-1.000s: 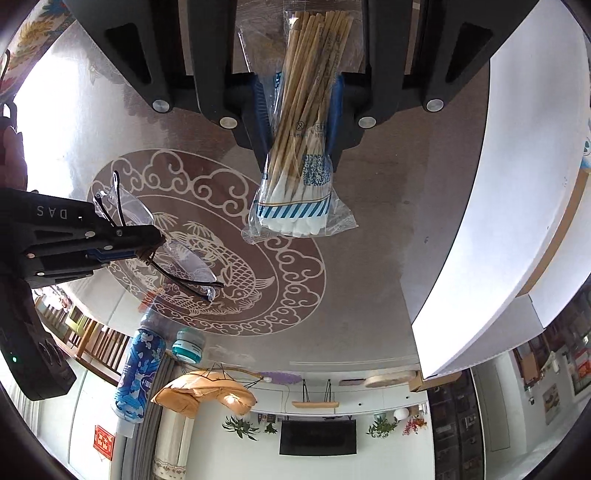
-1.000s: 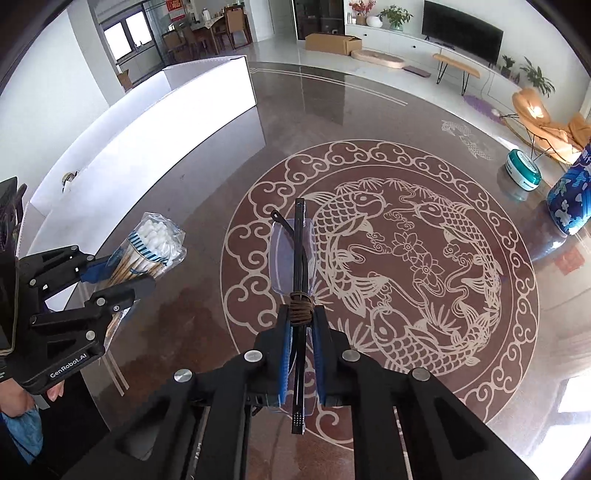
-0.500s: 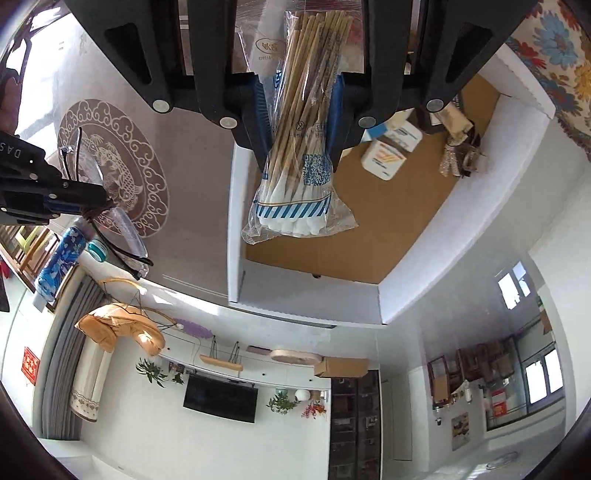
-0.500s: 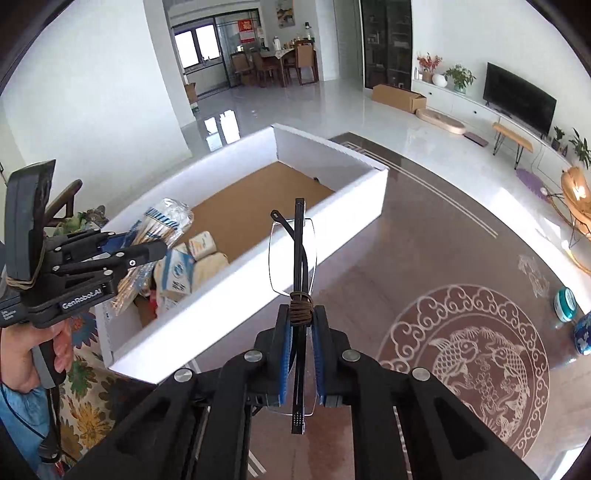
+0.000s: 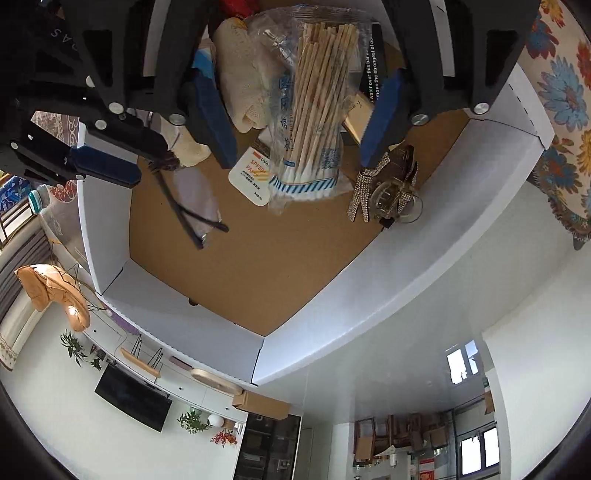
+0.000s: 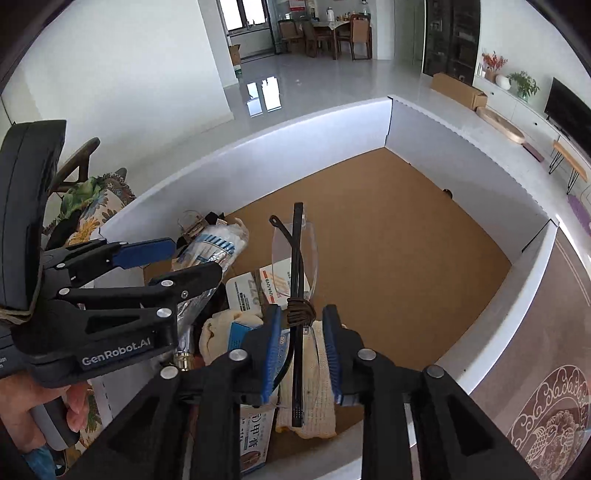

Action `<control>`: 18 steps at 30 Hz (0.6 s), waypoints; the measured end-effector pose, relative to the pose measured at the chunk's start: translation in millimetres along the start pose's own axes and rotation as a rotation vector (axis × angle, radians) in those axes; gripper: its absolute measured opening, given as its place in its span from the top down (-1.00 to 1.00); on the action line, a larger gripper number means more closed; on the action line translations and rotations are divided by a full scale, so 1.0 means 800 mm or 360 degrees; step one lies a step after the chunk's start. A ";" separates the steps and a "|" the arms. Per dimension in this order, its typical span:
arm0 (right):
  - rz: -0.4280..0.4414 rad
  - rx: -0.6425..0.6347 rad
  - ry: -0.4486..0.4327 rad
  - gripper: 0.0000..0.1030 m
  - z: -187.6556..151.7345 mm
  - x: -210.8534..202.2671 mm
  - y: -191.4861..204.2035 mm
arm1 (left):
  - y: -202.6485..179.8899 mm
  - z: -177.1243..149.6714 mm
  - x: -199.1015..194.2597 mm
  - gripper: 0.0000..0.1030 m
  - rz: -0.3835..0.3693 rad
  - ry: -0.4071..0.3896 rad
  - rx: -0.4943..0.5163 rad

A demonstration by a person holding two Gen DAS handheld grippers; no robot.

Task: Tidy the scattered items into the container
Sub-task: 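Lower the swab bag and glasses into the white box and open both grippers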

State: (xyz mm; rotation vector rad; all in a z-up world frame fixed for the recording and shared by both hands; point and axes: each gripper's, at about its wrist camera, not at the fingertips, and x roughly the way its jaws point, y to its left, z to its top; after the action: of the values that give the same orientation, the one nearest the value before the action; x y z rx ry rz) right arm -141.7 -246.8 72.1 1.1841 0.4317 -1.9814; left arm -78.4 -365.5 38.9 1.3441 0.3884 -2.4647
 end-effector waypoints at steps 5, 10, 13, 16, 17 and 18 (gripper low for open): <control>-0.0119 -0.0060 -0.0207 -0.87 -0.014 -0.036 -0.005 | 0.010 -0.005 -0.035 -0.72 0.0078 -0.0181 -0.0037; -0.0163 -0.0026 -0.0360 -0.95 -0.028 -0.081 -0.020 | -0.010 -0.021 -0.094 -1.00 0.0204 -0.0436 0.0002; -0.0162 -0.0020 -0.0360 -0.95 -0.033 -0.094 -0.022 | -0.021 -0.028 -0.119 -1.00 0.0238 -0.0528 -0.0006; -0.0161 -0.0023 -0.0352 -0.95 -0.037 -0.100 -0.028 | -0.032 -0.029 -0.135 -1.00 0.0271 -0.0563 -0.0007; -0.0160 -0.0027 -0.0353 -0.95 -0.038 -0.102 -0.027 | -0.036 -0.030 -0.140 -1.00 0.0293 -0.0583 0.0000; -0.0159 -0.0031 -0.0354 -0.95 -0.039 -0.103 -0.027 | -0.040 -0.029 -0.145 -1.00 0.0319 -0.0607 0.0011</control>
State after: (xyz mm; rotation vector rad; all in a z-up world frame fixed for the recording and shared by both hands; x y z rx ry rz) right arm -117.4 -177.0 124.2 0.9325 0.4008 -2.1614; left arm -13.4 -311.4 127.9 0.8382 0.1458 -2.4751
